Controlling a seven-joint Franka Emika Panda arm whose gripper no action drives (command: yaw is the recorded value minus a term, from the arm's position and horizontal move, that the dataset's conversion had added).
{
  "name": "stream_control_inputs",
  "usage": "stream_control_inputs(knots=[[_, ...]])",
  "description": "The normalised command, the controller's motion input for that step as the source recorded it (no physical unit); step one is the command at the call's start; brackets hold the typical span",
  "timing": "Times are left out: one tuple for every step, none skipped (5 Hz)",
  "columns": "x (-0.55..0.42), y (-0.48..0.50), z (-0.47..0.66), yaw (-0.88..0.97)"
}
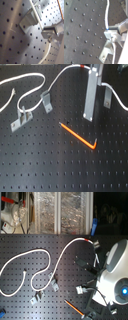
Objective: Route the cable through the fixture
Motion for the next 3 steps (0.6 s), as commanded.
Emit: stream_control_inputs(knots=[[-0.218, 0.107, 0.24, -0.24], [0.005, 0.012, 0.0, 0.0], [-0.239, 0.265, 0.27, -0.23]])
